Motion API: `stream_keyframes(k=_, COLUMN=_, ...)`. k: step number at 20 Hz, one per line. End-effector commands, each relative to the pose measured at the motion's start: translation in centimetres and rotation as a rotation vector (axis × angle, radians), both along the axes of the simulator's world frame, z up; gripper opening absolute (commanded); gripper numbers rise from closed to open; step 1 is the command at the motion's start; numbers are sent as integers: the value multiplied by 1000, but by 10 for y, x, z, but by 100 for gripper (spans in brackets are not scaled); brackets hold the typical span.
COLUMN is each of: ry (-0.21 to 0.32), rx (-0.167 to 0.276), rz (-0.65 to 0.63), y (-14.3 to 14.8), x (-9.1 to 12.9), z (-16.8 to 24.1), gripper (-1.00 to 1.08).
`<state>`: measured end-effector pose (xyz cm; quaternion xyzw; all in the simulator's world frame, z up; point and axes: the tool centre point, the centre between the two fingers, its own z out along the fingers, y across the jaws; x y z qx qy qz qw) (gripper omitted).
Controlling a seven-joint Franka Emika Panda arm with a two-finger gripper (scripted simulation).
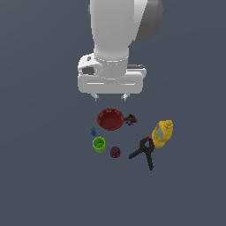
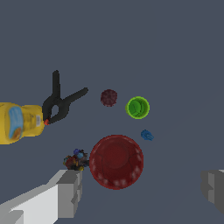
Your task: Pick up a designated object from a clutter of objects.
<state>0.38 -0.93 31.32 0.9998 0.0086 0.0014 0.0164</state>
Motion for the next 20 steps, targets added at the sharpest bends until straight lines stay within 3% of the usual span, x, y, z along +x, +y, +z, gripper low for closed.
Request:
stream_keyframes(k=1, ry=0, rx=0, rz=0, y=0, x=0, z=0, gripper=100)
stream_keyframes(k=11, ry=44, rx=6, rz=65, y=24, x=-8, z=-15, gripper=100)
stream_keyframes(k=20, ry=40, rx=10, rz=43, y=18, x=-6, z=-25, gripper=100)
